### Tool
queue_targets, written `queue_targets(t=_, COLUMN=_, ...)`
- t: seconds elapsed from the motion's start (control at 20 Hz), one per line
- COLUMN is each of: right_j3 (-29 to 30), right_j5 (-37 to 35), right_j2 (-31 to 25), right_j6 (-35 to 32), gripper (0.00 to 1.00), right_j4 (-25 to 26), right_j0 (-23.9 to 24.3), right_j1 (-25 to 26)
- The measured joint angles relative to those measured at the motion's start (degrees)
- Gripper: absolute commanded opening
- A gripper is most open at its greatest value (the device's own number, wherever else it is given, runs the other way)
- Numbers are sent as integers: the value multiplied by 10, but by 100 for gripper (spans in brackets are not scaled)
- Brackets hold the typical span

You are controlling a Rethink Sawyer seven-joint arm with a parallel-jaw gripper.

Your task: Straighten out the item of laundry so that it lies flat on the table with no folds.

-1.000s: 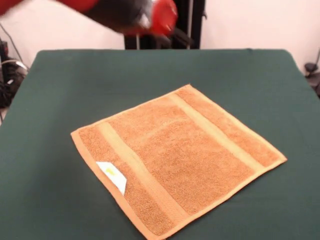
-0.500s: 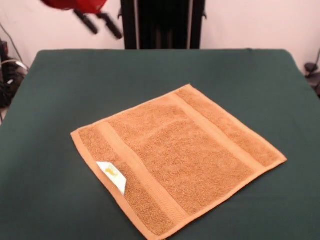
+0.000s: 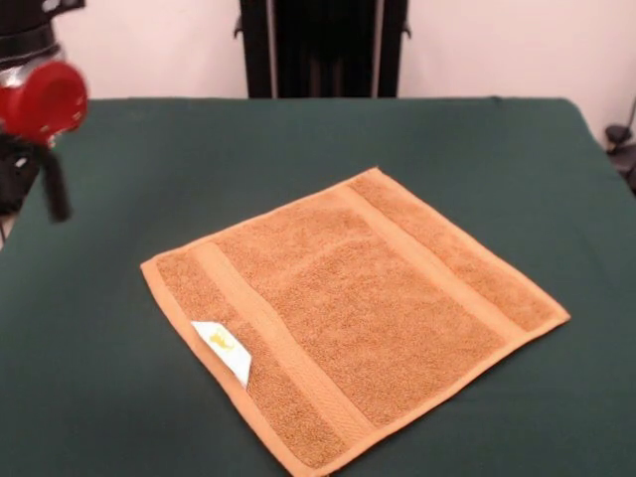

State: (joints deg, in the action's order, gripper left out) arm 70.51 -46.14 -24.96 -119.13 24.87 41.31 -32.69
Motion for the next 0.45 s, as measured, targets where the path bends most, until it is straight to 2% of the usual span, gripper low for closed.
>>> queue_targets(t=0.05, right_j3=2, right_j5=48, right_j2=1, right_j6=0, gripper=100, right_j4=13, right_j0=3, right_j1=2)
queue_targets(t=0.25, right_j3=9, right_j5=160, right_j2=4, right_j6=0, gripper=100, right_j4=47, right_j0=12, right_j1=8)
queue_targets(t=0.45, right_j3=10, right_j5=199, right_j2=10, right_j6=0, gripper=100, right_j4=63, right_j0=13, right_j1=11)
